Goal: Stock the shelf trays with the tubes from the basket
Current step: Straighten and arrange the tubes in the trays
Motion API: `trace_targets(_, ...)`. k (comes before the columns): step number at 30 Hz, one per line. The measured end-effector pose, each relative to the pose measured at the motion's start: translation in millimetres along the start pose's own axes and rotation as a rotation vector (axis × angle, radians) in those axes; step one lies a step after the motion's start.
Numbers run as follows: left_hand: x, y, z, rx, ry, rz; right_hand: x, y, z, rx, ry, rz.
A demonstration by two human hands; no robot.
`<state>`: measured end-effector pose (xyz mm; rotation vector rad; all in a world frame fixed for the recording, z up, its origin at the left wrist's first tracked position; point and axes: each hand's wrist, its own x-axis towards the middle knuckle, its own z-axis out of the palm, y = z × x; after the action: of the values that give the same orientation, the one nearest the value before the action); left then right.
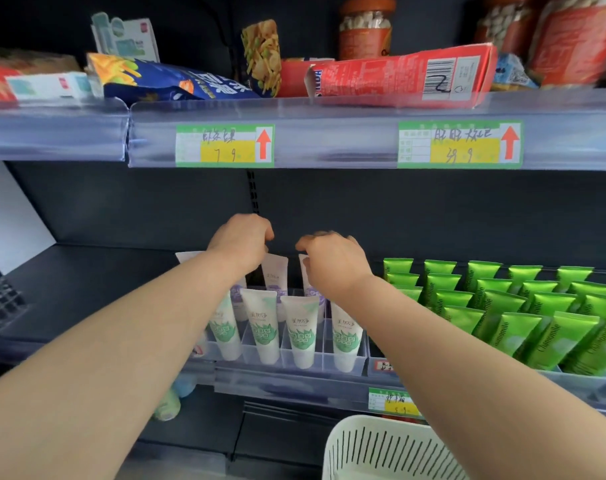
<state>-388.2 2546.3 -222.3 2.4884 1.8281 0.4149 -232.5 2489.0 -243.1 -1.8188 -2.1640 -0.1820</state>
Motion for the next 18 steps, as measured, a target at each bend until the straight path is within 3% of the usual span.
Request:
trace_targets(8, 0.0, -40.5, 0.6, 0.070, -0.129, -0.087, 28.0, -29.0, 16.9, -0.072, -0.124, -0.046)
trace_targets(18, 12.3, -37.3, 8.1, 0.054, -0.093, -0.060, 36.9, -30.4, 30.3, -0.102, -0.059, 0.006)
